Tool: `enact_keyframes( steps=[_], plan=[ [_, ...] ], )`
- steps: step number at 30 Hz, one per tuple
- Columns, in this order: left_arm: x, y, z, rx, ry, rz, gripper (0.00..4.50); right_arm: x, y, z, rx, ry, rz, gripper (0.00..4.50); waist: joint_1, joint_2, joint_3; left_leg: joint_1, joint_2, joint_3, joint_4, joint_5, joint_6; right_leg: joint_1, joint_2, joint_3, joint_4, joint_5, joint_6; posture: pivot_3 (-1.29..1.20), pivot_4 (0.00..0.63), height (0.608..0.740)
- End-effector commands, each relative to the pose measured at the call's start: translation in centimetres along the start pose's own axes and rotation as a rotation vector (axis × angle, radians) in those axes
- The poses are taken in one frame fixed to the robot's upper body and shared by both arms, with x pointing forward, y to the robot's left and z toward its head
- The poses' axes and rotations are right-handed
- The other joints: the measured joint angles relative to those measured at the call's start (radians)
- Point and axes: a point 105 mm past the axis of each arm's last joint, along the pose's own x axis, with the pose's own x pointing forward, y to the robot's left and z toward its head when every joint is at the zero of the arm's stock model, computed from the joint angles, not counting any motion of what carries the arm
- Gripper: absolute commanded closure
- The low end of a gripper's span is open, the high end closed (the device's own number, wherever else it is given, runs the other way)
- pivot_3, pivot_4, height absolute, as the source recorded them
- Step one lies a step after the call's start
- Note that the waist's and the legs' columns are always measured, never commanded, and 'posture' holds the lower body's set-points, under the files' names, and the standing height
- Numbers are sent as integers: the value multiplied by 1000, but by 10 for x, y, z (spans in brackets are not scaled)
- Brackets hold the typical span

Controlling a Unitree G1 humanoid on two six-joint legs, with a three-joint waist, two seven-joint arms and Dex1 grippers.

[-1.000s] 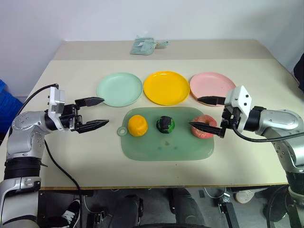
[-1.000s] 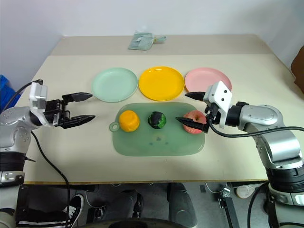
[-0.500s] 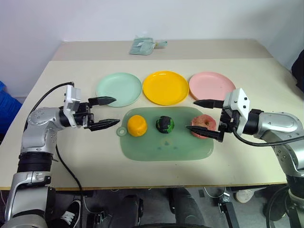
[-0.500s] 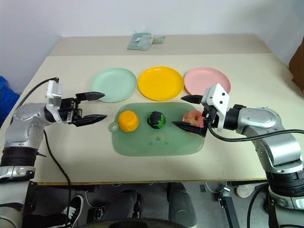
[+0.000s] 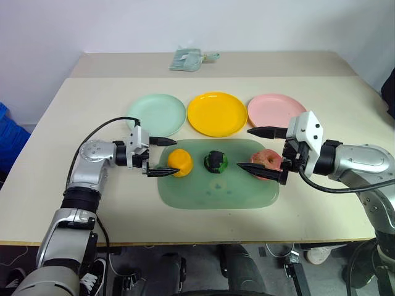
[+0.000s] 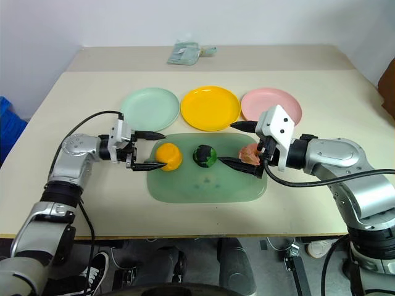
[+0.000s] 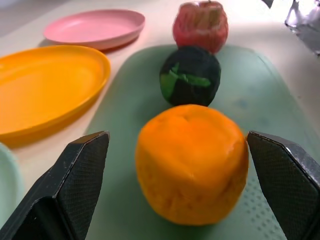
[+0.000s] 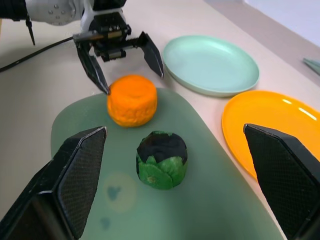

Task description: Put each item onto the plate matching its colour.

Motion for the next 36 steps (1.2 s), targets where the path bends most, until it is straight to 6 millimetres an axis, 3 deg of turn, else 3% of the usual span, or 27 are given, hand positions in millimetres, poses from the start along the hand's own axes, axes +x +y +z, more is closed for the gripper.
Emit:
enact_keyframes(
  steps=[1, 5, 9, 11, 15, 19, 25, 29, 33, 36],
  plan=[
    [2, 6, 1, 42, 22, 15, 0, -5, 1, 13, -60, -25, -19, 32, -1, 0, 0, 0, 0, 0, 0, 0, 0, 0, 0, 0, 0, 0, 0, 0, 150, 740],
    [3, 1, -10, 53, 66, -11, 0, -5, 1, 13, -66, -22, -27, 32, -1, 0, 0, 1, 0, 0, 0, -2, 3, 0, 0, 0, 0, 0, 0, 0, 150, 740],
    [0, 7, -11, 47, 50, 28, 1281, -5, 0, 13, -71, -22, -37, 0, 0, 0, 0, 1, 0, 0, 0, -2, 3, 0, 0, 0, 0, 0, 0, 0, 150, 740],
    [-2, 16, -7, 47, 18, 81, 1440, -5, -1, 13, -72, -21, -44, 0, 0, 0, 0, 1, 0, 0, 0, -2, 3, 0, 0, 0, 0, 0, 0, 0, 150, 740],
    [-4, 37, 4, 22, -53, 208, 1440, -4, -6, 15, -78, -30, -79, 0, 2, 0, 0, 0, 0, 0, 1, -2, 4, 0, 0, 0, 0, 0, 0, 0, 150, 740],
    [3, 81, 25, -68, -167, 452, 1440, -1, -35, 8, -73, -6, -236, 0, 6, -1, 0, 0, 0, 0, 2, -2, 4, 0, 0, 0, 0, 0, 0, 0, 150, 740],
    [62, 102, 44, -95, -164, 529, 1440, 8, -70, -2, -47, 21, -422, 0, 21, -1, 0, 0, -2, 0, 1, 0, -1, 0, 0, 0, 0, 0, 0, 0, 150, 740],
    [100, 104, 57, -149, -171, 532, 1440, 14, -68, 1, -45, 6, -423, 0, 22, -1, 0, -2, -4, 0, 1, 0, 0, -1, 0, 0, -1, 0, 0, 0, 150, 740],
    [117, 104, 57, -197, -144, 554, 1440, 15, -60, 2, -48, 2, -410, 0, 21, -1, 0, -2, -4, 1, 1, -1, 1, -1, -1, 0, -2, 0, 0, 0, 150, 740],
    [126, 103, 54, -218, -104, 573, 24, 14, -55, 4, -49, -3, -403, 0, 18, -1, 0, -1, -4, 1, 1, 0, 1, -1, 0, 0, -1, 0, 0, 0, 150, 740]
  ],
)
